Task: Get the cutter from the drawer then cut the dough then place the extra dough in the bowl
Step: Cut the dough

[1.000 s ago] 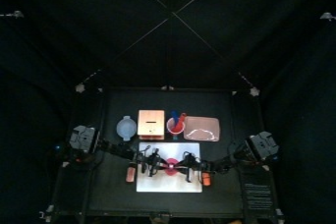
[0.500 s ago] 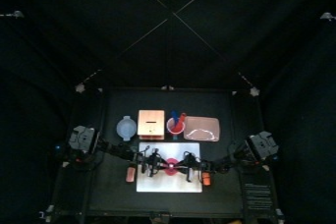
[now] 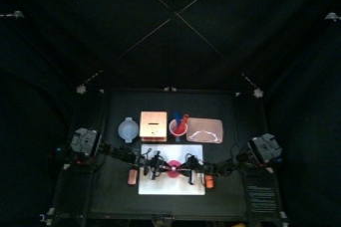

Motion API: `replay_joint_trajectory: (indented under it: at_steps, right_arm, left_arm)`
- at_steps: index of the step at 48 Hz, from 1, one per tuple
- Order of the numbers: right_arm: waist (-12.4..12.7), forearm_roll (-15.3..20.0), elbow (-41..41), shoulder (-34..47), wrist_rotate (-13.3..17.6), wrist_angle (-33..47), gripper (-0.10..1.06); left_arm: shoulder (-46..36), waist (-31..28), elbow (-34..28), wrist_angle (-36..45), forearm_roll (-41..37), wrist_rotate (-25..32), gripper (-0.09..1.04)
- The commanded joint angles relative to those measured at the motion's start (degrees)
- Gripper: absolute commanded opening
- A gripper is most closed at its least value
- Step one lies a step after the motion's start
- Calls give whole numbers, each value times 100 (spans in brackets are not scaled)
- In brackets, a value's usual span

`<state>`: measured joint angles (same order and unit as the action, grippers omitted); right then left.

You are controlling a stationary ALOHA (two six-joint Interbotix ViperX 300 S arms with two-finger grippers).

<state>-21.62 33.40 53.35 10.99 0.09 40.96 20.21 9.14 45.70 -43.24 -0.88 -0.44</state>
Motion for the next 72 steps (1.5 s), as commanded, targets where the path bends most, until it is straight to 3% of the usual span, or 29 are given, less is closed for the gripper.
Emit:
replay_joint_trajectory:
  at_steps: [1,29,72]
  right_arm:
    - [-18,53,-26,18,88,-141,52]
    - [-26,255,44,105,123,-782,52]
    - [9,290,44,167,132,-1037,52]
  left_arm:
    - [53,53,62,149,79,0,53]
    - [-44,62,53,422,105,9,53]
    - [211,62,79,492,193,0,52]
